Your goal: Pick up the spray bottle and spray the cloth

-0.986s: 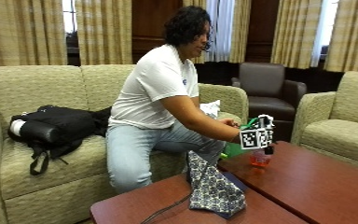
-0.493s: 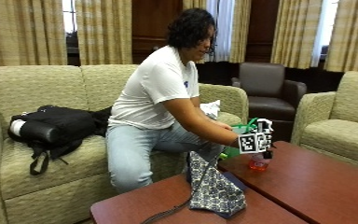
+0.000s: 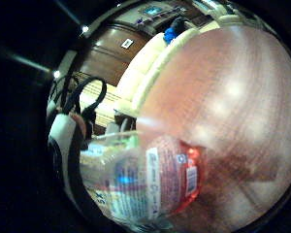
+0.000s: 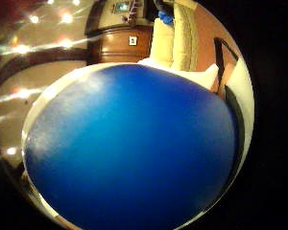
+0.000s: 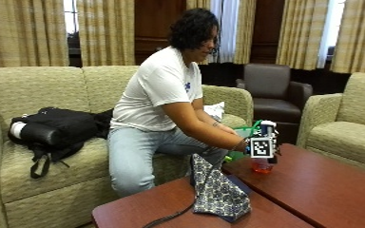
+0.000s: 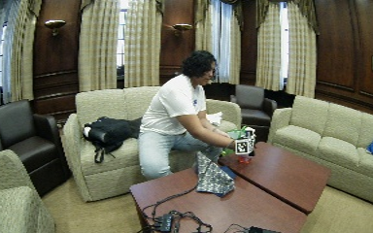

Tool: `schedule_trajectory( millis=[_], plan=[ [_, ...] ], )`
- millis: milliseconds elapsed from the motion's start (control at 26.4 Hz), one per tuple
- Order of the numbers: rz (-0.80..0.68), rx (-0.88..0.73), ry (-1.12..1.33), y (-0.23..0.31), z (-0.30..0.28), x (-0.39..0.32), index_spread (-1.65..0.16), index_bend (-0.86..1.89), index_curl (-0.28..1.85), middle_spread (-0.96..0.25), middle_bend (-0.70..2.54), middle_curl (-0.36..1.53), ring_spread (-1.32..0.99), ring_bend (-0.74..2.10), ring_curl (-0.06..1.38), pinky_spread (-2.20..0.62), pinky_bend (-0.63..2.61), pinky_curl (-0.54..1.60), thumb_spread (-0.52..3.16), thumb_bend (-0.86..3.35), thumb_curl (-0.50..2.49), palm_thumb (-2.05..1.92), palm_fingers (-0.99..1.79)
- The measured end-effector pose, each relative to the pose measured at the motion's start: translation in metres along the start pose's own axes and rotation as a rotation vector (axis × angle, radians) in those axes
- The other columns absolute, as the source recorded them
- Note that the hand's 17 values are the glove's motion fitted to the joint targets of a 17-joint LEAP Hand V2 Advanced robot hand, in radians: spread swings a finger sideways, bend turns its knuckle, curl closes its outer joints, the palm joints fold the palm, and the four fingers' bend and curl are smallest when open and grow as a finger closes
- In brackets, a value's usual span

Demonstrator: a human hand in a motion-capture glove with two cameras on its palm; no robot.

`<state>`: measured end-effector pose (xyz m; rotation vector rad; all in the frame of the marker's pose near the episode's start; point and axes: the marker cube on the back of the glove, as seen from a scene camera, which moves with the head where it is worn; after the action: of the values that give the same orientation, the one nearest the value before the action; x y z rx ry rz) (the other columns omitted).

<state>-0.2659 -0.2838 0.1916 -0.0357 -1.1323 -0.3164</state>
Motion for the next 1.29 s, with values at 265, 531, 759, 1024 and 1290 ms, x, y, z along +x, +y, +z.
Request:
schedule_trajectory(
  millis=[265,531,759,1024,1290],
  plan=[
    [0.107,-0.013,0.087,0.006,-0.007,0.021,-0.31,0.35,0.60,-0.20,0.53,0.48,-0.21,0.49,0.41,-0.05,0.10,0.30,0.67,-0.09,0.69,0.68,0.91],
    [0.112,-0.077,0.104,0.021,-0.023,0.006,-0.37,0.07,0.50,-0.19,0.34,0.42,-0.21,0.42,0.40,0.06,0.28,0.34,0.77,-0.07,0.58,0.55,0.44],
    [0.137,-0.098,0.202,0.040,-0.049,-0.013,-0.41,0.06,0.38,-0.19,0.24,0.37,-0.22,0.39,0.36,0.12,0.35,0.34,0.80,-0.06,0.52,0.49,0.28],
    [0.169,-0.166,0.420,0.097,-0.113,-0.043,-0.43,0.10,0.32,-0.18,0.22,0.36,-0.22,0.39,0.33,0.15,0.36,0.34,0.82,-0.04,0.47,0.48,0.25],
    [0.194,-0.204,0.629,0.169,-0.176,-0.078,-0.45,0.13,0.29,-0.18,0.20,0.36,-0.22,0.38,0.33,0.16,0.36,0.34,0.83,-0.04,0.43,0.48,0.25]
  ],
)
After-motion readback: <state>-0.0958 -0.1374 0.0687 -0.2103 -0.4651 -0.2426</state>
